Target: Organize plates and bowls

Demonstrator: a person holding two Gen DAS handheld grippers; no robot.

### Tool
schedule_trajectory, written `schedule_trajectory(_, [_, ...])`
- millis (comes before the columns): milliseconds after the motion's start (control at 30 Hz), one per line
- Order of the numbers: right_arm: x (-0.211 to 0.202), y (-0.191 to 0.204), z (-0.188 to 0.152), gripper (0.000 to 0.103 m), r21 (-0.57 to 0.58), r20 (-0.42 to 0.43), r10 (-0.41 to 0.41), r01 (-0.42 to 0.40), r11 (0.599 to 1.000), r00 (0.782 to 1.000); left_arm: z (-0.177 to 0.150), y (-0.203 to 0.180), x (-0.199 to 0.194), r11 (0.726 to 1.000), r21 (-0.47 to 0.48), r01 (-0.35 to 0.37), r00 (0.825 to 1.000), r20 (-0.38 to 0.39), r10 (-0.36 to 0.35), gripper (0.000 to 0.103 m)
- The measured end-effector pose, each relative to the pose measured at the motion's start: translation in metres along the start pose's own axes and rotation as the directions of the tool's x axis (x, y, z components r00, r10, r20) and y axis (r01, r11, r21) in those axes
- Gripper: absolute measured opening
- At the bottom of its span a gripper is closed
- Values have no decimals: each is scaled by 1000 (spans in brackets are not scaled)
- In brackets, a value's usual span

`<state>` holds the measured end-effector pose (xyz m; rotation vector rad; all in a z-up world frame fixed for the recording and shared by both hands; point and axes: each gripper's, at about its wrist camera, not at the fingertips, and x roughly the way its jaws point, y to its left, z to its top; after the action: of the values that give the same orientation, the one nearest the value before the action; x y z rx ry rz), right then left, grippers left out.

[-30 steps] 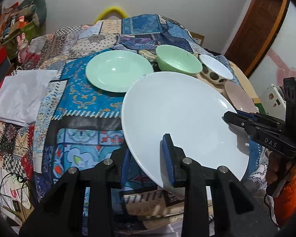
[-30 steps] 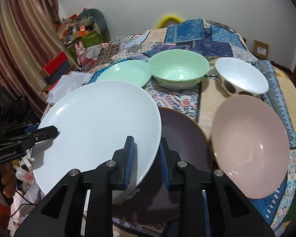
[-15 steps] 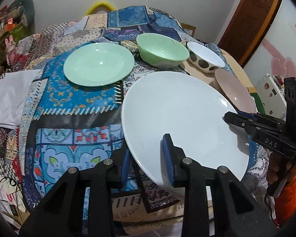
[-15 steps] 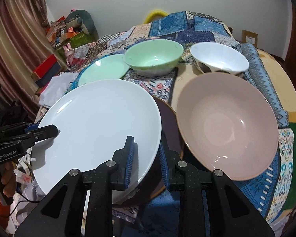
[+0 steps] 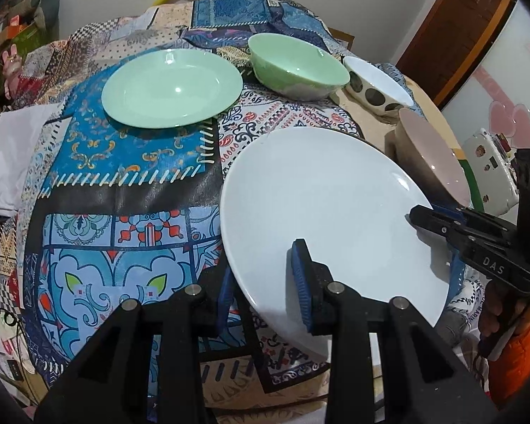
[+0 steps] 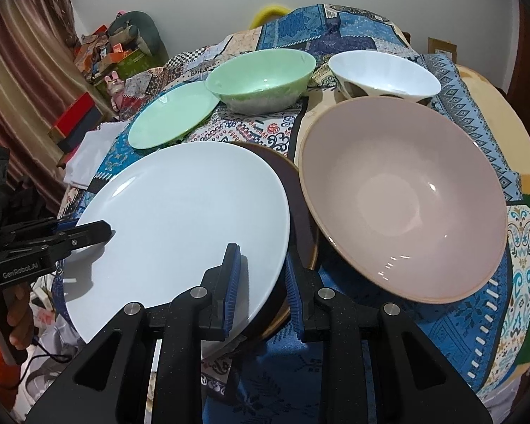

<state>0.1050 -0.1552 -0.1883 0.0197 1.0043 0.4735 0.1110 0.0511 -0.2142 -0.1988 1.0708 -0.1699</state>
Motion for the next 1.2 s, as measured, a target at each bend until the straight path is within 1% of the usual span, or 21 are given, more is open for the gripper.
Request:
schedule_trajectory(367, [2,-2,1,23,18,0,-11,11,1000,1000,4,3,18,1000,-29,7,1000,-30,-8,34])
schedule_trajectory(800, [-3,-5,1,23,28,17,-34,34,999,999,8,-2,28,1000,-16,-2,999,-39,1,35])
schedule_trajectory(900, [-5,-4,-1,25,15,23,-71,71,997,997,7,-6,29,1000,7,-19,999,-36,20,35])
schedule_trajectory(1000, [-6,-8,-1,25,28,22,-49,48,998,999,7,-5,29,1000,3,-17,999,-37,17,35])
schedule_trajectory(1067, [-6,-7,0,25,28,20,-52,51,998,998,7,-4,29,1000,-1,-14,999,-41,14,35])
schedule_trajectory(1200, [-7,-4,-2,25,7,21,-68,67,998,998,6,-4,19,999,22,-49,999,-17,49,35])
